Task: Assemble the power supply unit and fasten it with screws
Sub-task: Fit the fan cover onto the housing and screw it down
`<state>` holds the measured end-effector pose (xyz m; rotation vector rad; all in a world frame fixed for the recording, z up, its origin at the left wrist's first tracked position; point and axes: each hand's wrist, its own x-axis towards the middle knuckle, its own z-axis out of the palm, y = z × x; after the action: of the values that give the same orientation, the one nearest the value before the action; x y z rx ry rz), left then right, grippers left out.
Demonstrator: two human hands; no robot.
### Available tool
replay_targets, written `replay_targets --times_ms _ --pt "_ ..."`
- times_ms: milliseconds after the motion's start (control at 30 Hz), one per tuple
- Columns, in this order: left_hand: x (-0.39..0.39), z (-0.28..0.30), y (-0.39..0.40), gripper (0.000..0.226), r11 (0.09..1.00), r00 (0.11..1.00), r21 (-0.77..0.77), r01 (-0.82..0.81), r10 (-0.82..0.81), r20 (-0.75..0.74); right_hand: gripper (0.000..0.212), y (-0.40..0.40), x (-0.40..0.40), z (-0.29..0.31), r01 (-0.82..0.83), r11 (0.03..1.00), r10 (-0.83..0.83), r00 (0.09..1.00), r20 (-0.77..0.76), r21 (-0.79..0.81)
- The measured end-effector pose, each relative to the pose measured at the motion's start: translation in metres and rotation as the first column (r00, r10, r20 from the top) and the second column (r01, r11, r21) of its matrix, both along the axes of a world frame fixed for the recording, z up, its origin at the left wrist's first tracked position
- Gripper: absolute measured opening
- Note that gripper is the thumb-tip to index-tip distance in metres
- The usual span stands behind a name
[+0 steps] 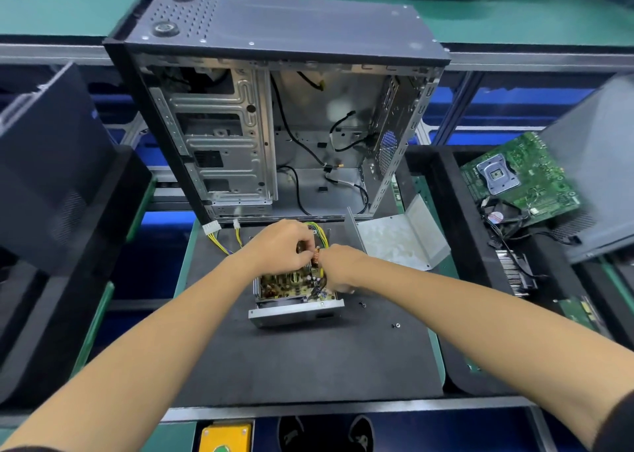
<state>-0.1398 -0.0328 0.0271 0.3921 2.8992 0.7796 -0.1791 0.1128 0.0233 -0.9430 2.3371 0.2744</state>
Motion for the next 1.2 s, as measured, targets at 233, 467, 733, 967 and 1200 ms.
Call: replay_targets --times_ms 233,467,733,967,1200 --pt "0.008 -0.003 0.003 0.008 0.999 0.996 0.031 0.017 -0.020 0.084 0.013 0.000 -0.002 0.013 0.111 0.993 -0.110 0.994 0.008 -0.050" --pt "0.014 -0.007 0.009 0.011 0.994 0.967 -0.036 0.107 -0.096 0.236 0.021 -0.002 0.002 0.006 0.220 0.972 -0.214 0.974 0.077 -0.078" --pt "0.013 -0.011 0.012 0.023 0.934 0.901 -0.139 0.330 -0.267 0.342 0.013 0.006 0.002 0.003 0.203 0.979 -0.201 0.977 0.076 -0.019" --pt "0.016 -0.019 0.011 0.023 0.964 0.942 -0.116 0.240 -0.203 0.268 0.027 0.007 0.002 -0.008 0.319 0.939 -0.311 0.947 0.083 -0.129" --pt "0.015 -0.019 0.005 0.004 0.989 0.959 -0.056 0.140 -0.121 0.255 0.027 0.007 0.004 -0.010 0.316 0.940 -0.311 0.949 0.058 -0.126"
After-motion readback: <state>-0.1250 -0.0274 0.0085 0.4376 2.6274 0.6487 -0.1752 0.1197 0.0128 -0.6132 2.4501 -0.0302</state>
